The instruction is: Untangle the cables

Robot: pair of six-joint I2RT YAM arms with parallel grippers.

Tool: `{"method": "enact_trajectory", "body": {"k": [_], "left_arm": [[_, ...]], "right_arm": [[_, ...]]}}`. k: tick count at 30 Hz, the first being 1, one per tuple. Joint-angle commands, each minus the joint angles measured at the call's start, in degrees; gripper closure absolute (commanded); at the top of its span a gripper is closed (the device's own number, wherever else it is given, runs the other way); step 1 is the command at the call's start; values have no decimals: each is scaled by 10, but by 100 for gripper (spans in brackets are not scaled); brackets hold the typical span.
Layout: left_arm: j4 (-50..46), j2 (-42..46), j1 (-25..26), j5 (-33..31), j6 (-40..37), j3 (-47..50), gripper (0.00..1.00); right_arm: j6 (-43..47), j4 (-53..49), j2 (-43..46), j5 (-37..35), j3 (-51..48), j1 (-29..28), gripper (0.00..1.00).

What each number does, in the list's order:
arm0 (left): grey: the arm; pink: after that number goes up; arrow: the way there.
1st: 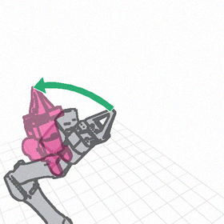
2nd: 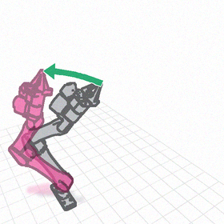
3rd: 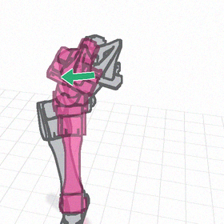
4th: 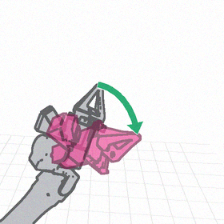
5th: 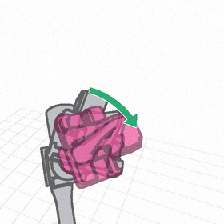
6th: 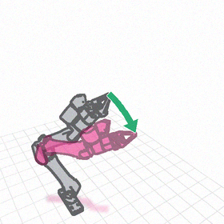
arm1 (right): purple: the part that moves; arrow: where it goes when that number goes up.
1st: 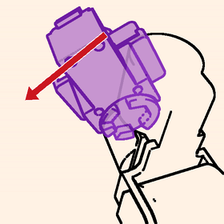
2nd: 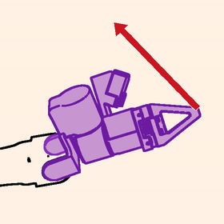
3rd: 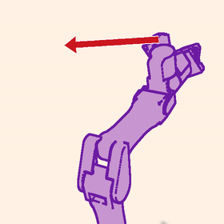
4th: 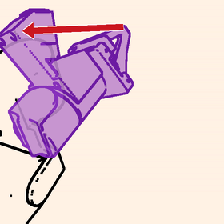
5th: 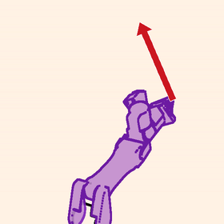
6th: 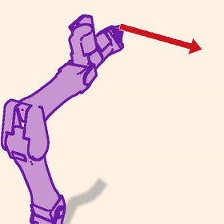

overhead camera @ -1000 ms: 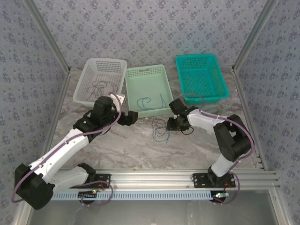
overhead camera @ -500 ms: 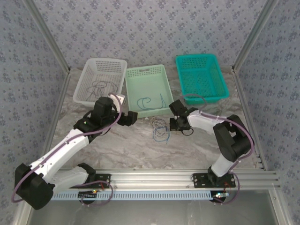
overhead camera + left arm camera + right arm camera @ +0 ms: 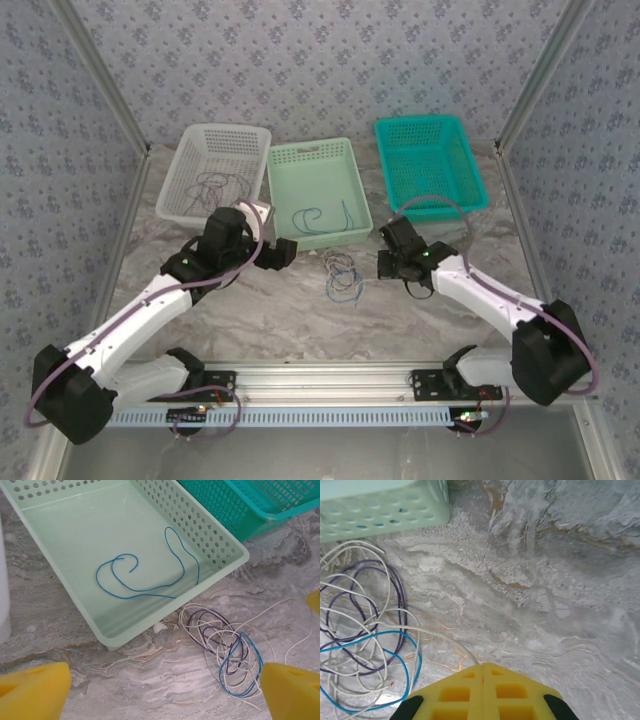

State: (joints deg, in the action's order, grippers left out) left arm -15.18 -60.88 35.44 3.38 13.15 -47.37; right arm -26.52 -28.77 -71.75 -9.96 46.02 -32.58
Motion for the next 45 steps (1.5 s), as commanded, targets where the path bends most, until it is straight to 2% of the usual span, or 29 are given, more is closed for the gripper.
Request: {"method": "enact_trajectory", "body": {"k": [1,8,20,21,23,27,30,38,45], "left_arm": [[27,-11,15,8,-2,-2,3],[55,-34,24,18,8,-6,3],[56,-27,24,14,14,4,3],[57,-27,24,14,14,3,3],[54,-27,24,15,15,3,3],[51,-22,24,13,14,7,3],[48,-16,24,7,14,11,3],[42,-7,24,0,13,14,2],[35,2,24,-10,12,19,1]], "right_arm": [[21,-38,26,-16,-10,-4,100],[16,-54,44,-9,-29,-5,100],[-8,-38,56,-7,-50,5,98],[-6,-38,52,-3,-47,8,91],[-1,-38,41,3,-36,12,84],[5,-33,4,15,-14,14,57],[7,-23,-30,28,-1,14,49],[30,-3,-128,37,31,14,48],[57,-6,-182,37,57,16,54]]}}
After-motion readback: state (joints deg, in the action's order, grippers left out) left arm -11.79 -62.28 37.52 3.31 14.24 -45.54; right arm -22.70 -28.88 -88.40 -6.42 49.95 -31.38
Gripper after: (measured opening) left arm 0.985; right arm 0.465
